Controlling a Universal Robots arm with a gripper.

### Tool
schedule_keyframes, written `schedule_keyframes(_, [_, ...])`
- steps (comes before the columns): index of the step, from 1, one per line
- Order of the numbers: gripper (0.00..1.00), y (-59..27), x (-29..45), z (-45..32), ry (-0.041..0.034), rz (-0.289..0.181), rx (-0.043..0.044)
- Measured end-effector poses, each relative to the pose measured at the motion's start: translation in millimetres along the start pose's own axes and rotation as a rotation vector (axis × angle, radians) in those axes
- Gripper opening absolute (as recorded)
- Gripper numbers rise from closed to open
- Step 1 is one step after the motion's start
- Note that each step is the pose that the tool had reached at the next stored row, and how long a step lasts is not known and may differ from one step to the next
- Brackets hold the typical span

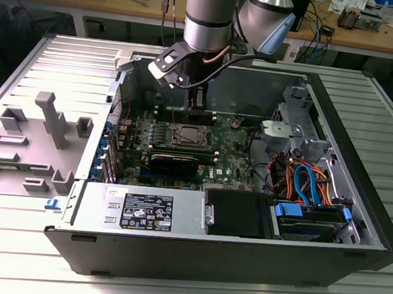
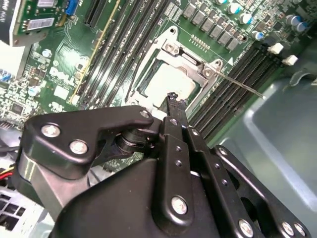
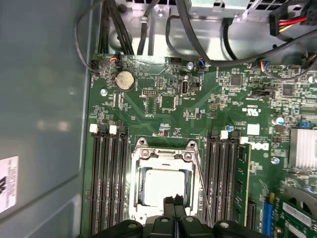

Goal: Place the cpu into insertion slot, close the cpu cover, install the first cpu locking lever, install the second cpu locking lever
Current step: 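Install the first cpu locking lever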

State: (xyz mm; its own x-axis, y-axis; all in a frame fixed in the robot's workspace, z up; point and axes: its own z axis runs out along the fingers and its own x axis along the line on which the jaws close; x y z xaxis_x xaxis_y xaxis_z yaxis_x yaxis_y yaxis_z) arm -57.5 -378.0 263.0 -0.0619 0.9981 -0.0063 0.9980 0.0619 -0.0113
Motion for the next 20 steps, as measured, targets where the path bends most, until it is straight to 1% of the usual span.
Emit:
schedule_keyframes(3, [0.11,-0.1,0.0,-8.2,0.0001,0.000,-0.0001])
schedule_keyframes(4, [0.11,-0.1,0.0,-8.3,0.0003,-0.003,-0.0002])
schedule_keyframes(5, [0.11,-0.1,0.0,-8.3,0.0001,-0.021,-0.0003])
schedule_keyframes(9, [0.11,-0.1,0.0,-8.2,-0.0012,-0.107,-0.0006])
schedule_keyframes(11, [0.11,-0.1,0.0,-7.8,-0.0018,-0.167,-0.0011])
schedule_keyframes(14, [0.11,-0.1,0.0,-7.5,-0.0026,-0.237,-0.0015])
schedule_keyframes(20, [0.11,-0.1,0.0,-7.3,-0.0038,-0.347,-0.0023])
